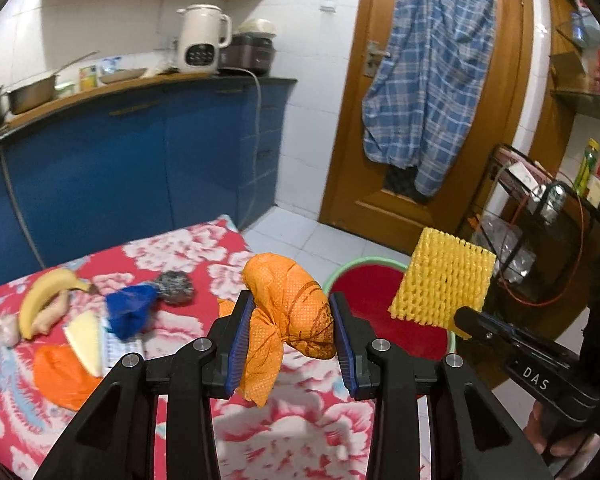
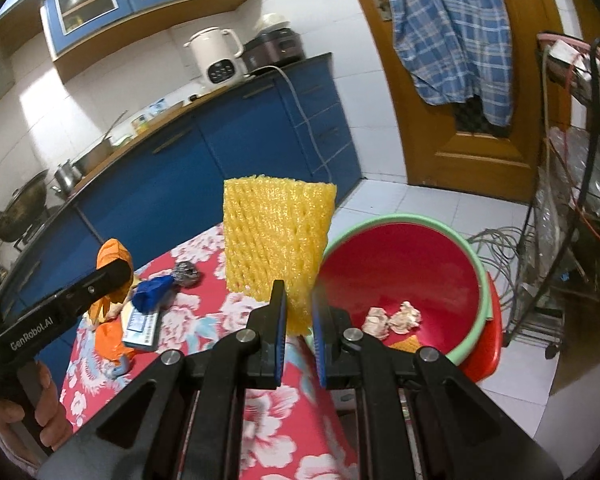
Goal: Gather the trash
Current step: 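Carry the orange cloth and yellow foam net over the red bucket with both tools, then open the right tool to drop the foam net while the left tool releases the cloth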
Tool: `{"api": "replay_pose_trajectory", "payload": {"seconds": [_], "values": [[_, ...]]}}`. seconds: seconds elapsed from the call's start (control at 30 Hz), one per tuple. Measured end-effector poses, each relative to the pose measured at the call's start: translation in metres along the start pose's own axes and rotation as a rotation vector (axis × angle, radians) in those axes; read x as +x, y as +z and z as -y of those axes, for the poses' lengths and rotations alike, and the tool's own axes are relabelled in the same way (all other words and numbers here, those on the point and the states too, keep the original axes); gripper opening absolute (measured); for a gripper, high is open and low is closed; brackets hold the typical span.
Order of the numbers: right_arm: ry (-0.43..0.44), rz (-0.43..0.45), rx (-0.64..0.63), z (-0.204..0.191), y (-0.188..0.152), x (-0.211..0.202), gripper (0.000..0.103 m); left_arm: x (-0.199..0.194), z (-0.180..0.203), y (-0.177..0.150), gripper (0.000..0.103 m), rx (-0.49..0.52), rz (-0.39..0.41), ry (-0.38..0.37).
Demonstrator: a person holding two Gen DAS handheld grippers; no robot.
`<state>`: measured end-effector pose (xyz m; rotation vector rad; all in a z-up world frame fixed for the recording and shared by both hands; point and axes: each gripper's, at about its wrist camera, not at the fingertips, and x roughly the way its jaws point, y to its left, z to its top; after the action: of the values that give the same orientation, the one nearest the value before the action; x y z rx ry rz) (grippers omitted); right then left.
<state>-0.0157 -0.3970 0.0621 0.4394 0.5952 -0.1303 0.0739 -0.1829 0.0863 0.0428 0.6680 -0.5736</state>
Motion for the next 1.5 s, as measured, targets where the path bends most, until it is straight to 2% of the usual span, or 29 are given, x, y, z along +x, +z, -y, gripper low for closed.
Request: {"api": "replay_pose_trajectory", "payload": {"seconds": [0.5,0.83,1.33,1.5], "values": [[-0.089,-0.054,0.112,0.068,-0.013,0.027,0.015,0.064,0.053,-0.012,0.039,0.103,-0.076,-0.067],[-0.131,-0.103,0.177,0.098,-0.024,0.047,0.015,0.106,0.073,-0.029,0.039,0.138,-0.156,-0.103],[-0.159,-0.127,0.212,0.113,-0.031,0.059,0.019,0.136,0.082,-0.041,0.043,0.164,-0.221,-0.114],[-0.164,-0.131,0.224,0.116,-0.031,0.061,0.031,0.14,0.085,-0.042,0.049,0.176,-0.232,-0.118]]}}
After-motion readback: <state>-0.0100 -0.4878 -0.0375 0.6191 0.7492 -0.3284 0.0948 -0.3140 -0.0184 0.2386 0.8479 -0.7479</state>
